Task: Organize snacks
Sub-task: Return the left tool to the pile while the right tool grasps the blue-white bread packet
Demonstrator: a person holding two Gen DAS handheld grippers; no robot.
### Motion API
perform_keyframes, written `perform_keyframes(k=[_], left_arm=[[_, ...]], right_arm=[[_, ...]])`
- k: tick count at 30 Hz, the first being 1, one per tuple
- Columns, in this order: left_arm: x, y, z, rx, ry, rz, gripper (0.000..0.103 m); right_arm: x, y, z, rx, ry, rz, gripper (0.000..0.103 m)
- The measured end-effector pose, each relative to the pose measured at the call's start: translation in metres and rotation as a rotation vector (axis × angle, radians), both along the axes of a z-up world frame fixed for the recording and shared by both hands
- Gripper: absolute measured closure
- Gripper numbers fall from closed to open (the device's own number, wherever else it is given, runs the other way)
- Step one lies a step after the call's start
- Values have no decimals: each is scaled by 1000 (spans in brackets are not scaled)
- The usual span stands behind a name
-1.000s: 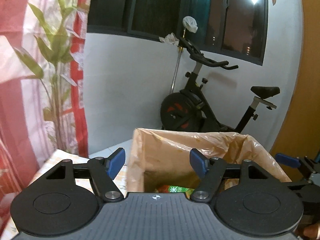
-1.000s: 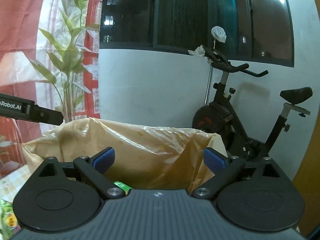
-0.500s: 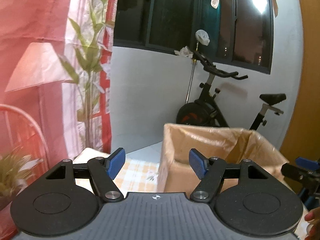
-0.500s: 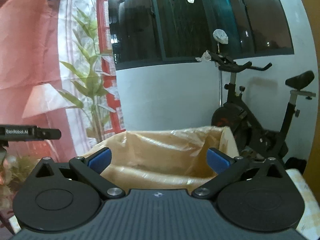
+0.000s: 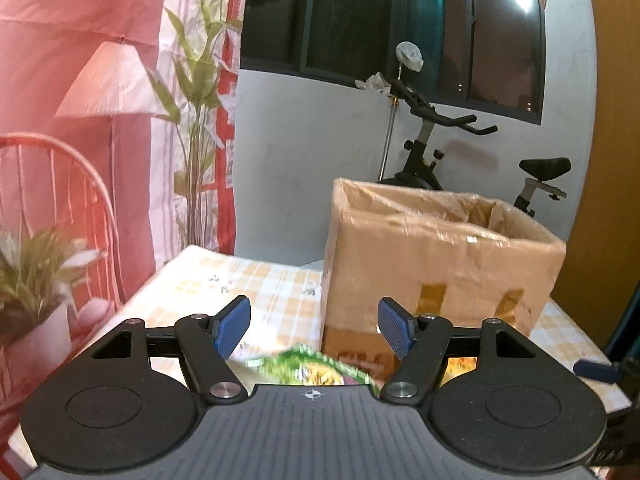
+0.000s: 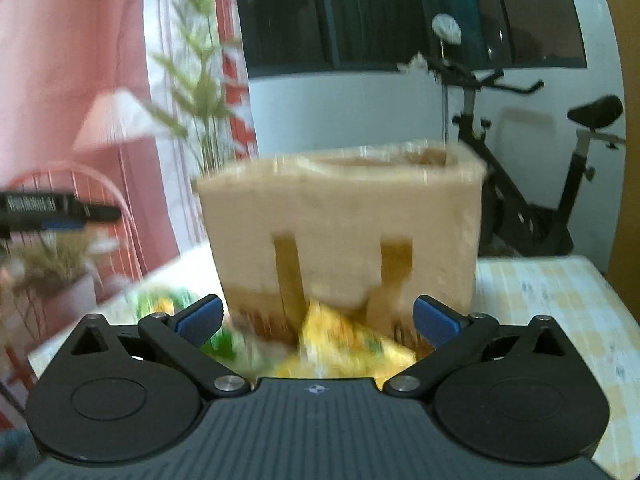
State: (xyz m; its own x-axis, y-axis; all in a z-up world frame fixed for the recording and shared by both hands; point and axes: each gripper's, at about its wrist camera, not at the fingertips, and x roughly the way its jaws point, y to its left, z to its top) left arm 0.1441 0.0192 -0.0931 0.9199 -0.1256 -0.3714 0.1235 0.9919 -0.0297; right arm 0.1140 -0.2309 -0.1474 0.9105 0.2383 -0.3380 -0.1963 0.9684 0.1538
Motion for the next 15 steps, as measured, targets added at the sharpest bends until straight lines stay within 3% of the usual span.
perform_keyframes(k=[8, 15], left_arm=[[-21, -4, -29, -14, 41, 28, 31], [-23, 2, -47, -13, 95, 58, 31]], right_arm=[[-13, 17, -46, -61, 170, 36, 3], [-11, 25, -61, -84, 241, 62, 5]])
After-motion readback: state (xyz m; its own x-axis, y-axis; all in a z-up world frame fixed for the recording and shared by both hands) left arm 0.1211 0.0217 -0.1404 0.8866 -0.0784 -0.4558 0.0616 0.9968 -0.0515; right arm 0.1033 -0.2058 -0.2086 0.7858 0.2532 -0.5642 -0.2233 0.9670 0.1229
